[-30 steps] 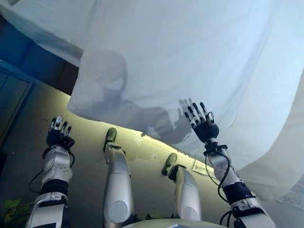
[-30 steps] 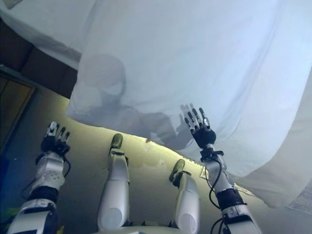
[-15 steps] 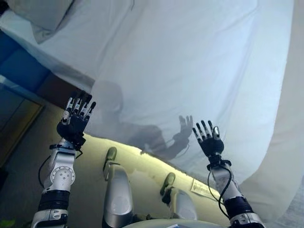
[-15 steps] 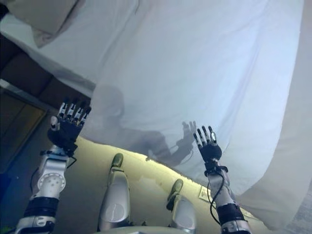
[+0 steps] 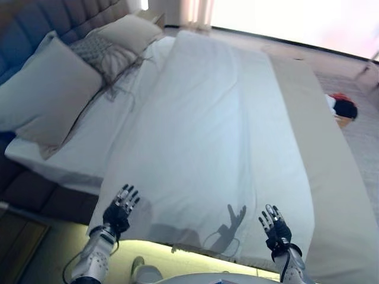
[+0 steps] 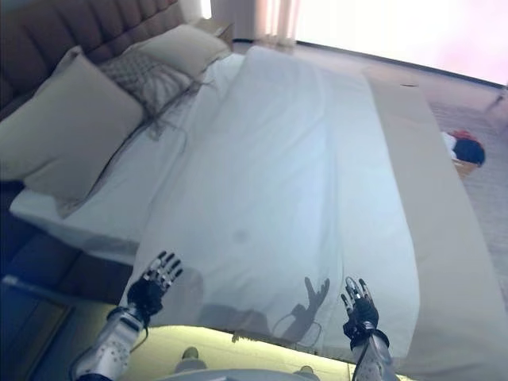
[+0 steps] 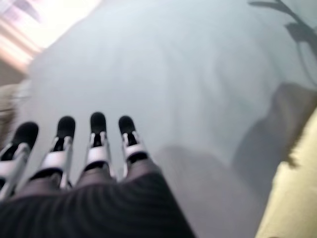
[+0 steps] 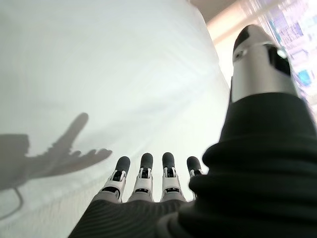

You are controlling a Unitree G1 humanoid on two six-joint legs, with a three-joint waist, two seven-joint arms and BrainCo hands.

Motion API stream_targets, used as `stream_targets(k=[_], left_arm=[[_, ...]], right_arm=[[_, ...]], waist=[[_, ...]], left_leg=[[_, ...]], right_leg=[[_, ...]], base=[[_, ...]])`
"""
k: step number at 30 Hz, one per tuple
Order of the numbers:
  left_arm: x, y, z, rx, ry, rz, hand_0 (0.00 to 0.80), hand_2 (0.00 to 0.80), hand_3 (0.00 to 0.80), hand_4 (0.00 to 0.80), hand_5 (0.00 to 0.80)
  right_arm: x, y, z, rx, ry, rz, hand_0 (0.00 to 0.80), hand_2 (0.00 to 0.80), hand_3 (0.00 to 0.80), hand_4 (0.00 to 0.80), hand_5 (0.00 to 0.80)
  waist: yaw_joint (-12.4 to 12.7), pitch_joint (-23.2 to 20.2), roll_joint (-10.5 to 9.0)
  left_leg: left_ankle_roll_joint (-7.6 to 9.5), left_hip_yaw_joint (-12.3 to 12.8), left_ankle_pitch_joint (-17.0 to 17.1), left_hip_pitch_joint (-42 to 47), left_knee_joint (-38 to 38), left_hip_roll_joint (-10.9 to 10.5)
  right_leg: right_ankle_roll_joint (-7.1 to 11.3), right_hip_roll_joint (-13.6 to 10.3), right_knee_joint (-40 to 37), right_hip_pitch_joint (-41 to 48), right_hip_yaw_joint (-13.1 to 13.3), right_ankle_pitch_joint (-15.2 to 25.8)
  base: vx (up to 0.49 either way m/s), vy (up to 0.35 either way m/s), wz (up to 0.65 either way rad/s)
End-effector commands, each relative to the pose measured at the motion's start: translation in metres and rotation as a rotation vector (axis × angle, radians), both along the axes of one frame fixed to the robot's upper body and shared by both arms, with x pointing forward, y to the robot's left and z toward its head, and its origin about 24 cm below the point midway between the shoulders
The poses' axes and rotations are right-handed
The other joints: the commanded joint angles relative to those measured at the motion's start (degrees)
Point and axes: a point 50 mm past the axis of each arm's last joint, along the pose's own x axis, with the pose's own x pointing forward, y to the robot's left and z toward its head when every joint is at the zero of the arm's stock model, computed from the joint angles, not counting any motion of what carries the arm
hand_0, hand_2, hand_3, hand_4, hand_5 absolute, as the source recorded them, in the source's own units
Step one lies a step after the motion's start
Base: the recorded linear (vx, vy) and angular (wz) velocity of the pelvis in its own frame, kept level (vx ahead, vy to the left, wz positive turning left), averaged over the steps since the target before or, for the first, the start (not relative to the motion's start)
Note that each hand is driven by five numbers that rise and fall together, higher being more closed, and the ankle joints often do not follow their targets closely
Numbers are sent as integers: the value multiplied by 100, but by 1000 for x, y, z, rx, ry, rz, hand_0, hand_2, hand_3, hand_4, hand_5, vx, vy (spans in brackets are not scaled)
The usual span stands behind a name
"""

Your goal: Make the bed neatly

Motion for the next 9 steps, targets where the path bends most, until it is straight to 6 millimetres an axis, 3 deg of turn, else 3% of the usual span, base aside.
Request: stream_targets(k=[1,9], left_arm=[[26,-4,20,7,-139,6,0,0,0,0,0],[24,-9,9,98,-65,-7,0,0,0,0,0]], right_arm=[[16,2,16,-19,-82,38,0,0,0,0,0],[10,19,8,112,-103,82,0,0,0,0,0]], waist=[[41,116,189],[-104,86,228]], left_leg=[[630,126,227,140,-283,-330],[629,218,204,298,-148,-298]], right_leg=[[-388,260,-234,-31,-347,763],[-467,278,40,14,-269,594]], base=[[-20,-25,-11],[2,-3,-2]])
